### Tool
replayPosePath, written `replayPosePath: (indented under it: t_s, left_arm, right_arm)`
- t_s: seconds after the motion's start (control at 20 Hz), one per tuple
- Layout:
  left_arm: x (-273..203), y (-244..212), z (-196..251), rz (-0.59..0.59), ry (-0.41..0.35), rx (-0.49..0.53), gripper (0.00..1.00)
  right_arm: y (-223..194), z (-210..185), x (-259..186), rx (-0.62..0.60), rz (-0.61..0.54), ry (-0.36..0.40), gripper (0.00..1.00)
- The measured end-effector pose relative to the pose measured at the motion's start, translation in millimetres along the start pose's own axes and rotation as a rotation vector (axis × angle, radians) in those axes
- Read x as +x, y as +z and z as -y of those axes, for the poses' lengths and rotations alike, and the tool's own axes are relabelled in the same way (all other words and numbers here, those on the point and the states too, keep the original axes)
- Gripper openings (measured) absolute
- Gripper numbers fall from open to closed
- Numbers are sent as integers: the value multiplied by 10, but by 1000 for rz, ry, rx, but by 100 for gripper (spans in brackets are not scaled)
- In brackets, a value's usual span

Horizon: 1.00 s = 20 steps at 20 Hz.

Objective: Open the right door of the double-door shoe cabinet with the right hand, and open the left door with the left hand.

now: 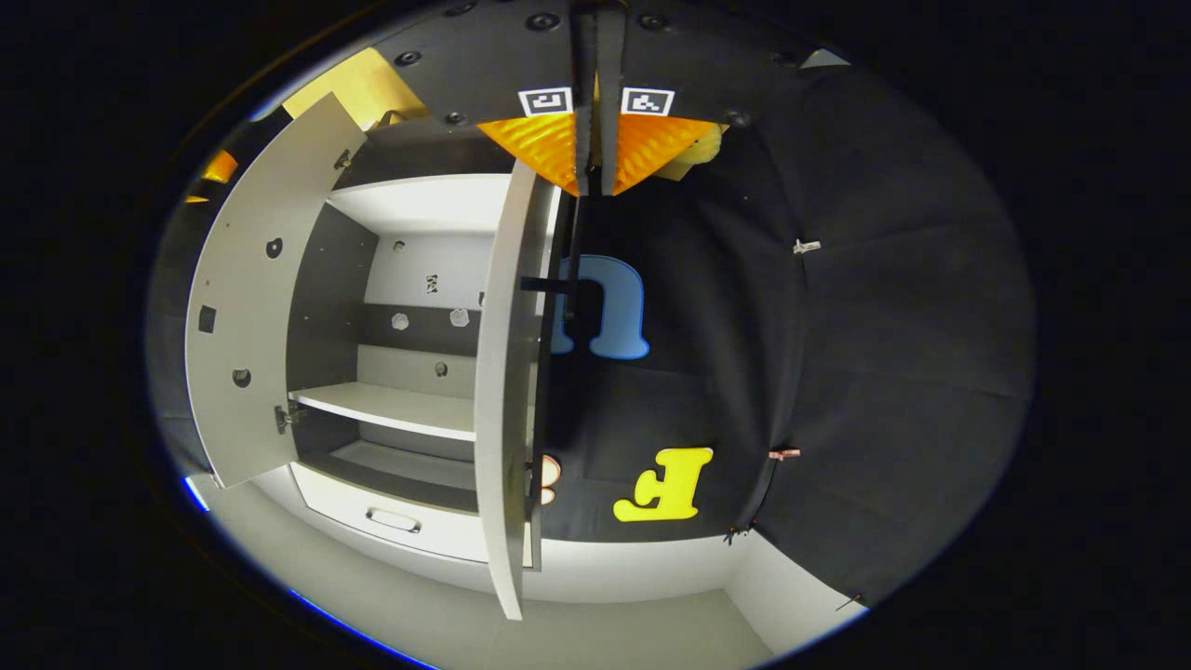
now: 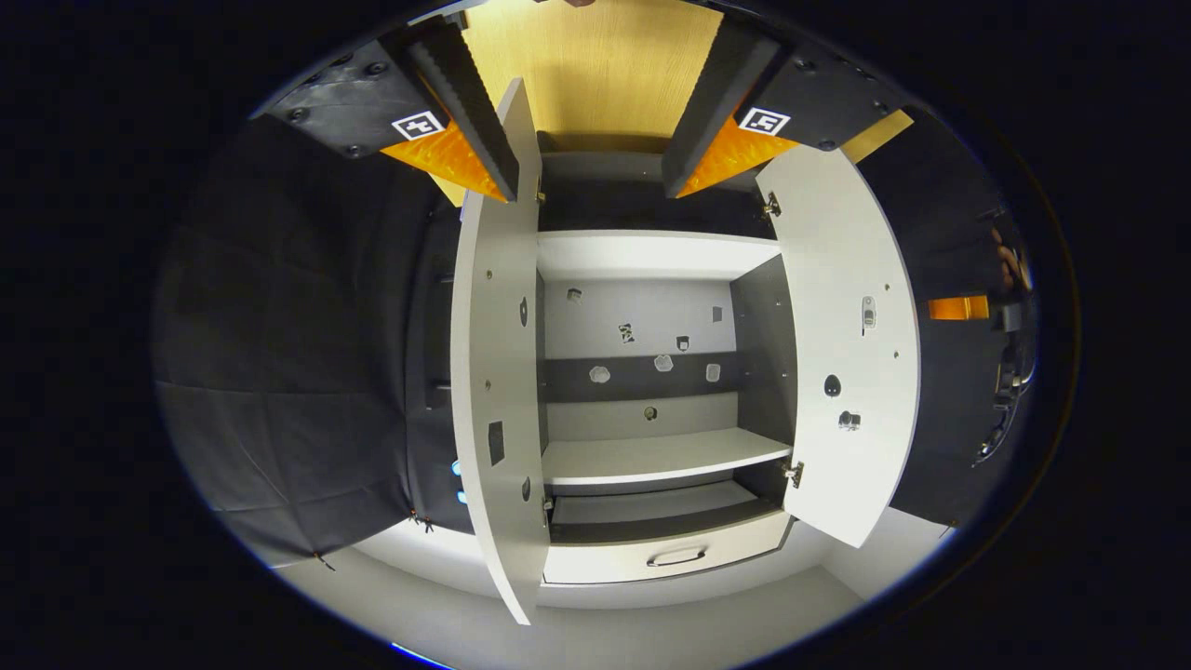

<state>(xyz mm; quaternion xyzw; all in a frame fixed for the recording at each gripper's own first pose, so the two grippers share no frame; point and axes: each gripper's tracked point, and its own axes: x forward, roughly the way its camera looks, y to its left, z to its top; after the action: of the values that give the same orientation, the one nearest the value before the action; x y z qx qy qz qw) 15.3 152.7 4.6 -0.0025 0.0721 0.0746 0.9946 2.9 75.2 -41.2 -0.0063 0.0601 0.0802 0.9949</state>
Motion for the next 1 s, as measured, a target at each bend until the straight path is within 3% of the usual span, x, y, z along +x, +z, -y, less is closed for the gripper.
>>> replayPosePath:
  t_s: [0.25,0.3,0.45,0.65,0.7,0.75,0.8,0.9,1.0]
  left_arm:
    - [-371,159,468,63,-66,-39,5]
    - [-414,165,562,77,-90,-32,0]
    - [-451,119,797,78,-132,23,11]
    - [-534,21,1083,68,-206,19,35]
    - [-550,8,1122,77,-223,27,45]
    - [-544,-10,1156,84,-227,41,49]
    - [-544,-46,1149,85,-221,50,62]
    - [-536,-104,1184,86,-213,32,76]
    - [-517,-203,1169,74,-195,1,87]
  right_arm:
    - [189,-255,26,-16,34,-1,99]
    - [229,-324,30,-18,42,1,98]
    - [329,-433,-6,-26,67,-6,98]
    - [369,-404,-90,-28,75,-46,98]
    - [372,-365,-112,-26,80,-57,98]
    - [368,-321,-136,-22,84,-71,98]
    - [359,-261,-144,-19,88,-85,98]
    - [359,-126,-131,3,113,-114,98]
    - [354,-114,-62,40,127,-101,98]
